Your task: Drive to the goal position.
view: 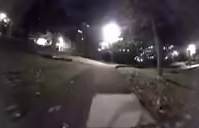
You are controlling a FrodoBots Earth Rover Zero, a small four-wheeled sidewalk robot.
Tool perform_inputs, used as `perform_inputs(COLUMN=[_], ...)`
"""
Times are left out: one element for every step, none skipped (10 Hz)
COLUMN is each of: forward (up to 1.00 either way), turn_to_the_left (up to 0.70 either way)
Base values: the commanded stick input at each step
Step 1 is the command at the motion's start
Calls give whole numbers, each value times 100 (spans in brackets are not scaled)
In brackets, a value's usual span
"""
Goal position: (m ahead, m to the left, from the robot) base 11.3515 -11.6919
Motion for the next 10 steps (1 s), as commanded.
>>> perform_inputs(forward=[45, 45, 45, 45, 45, 45, 45, 45, 45, 45], turn_to_the_left=[0, 0, 0, 0, 0, 0, 0, 0, 0, 0])
